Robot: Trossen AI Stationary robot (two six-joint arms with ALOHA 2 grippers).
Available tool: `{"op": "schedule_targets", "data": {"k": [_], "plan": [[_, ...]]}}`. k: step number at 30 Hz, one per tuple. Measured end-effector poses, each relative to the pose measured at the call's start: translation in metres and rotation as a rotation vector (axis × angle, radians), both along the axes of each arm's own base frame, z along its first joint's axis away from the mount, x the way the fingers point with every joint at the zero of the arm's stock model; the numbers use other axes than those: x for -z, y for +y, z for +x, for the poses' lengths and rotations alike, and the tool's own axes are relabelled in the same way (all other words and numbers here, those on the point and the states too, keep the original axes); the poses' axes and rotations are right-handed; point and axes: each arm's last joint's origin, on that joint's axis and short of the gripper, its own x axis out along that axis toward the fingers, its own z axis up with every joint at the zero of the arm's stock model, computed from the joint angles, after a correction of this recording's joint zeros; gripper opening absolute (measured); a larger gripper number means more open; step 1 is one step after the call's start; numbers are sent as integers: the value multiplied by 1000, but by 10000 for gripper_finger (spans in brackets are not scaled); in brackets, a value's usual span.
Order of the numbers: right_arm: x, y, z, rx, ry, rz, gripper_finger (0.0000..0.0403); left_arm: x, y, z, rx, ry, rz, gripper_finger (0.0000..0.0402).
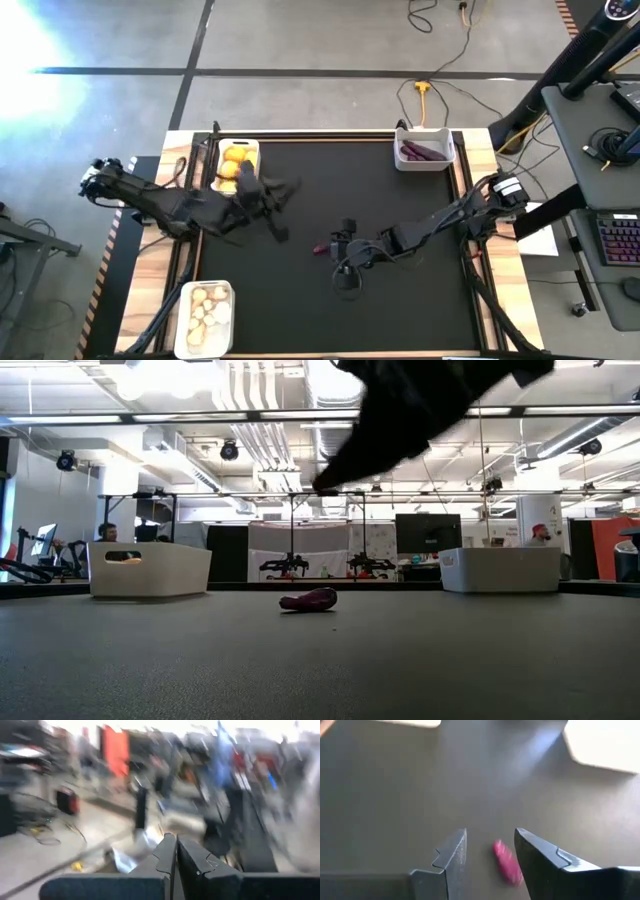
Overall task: Sort produce into baskets
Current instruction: Put the small eggplant into the gray bin
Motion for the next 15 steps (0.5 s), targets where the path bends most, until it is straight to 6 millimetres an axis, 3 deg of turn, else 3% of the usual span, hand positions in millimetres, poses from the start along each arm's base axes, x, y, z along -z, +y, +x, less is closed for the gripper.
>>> {"op": "schedule_targets", "data": {"k": [3,6,11,15], "plan": [[22,-2,-6,3,64,-11,153,28,-7,5,158,220,-3,0],[39,-4,-10,3,73,-18,151,71,-14,5,271,442,-90,0],[55,-16,-3,12,30,-40,165,152,-18,1,228,642,-192,0],[63,-32,5,36,39,-36,197,200,-14,-6,182,682,-252,0]]}}
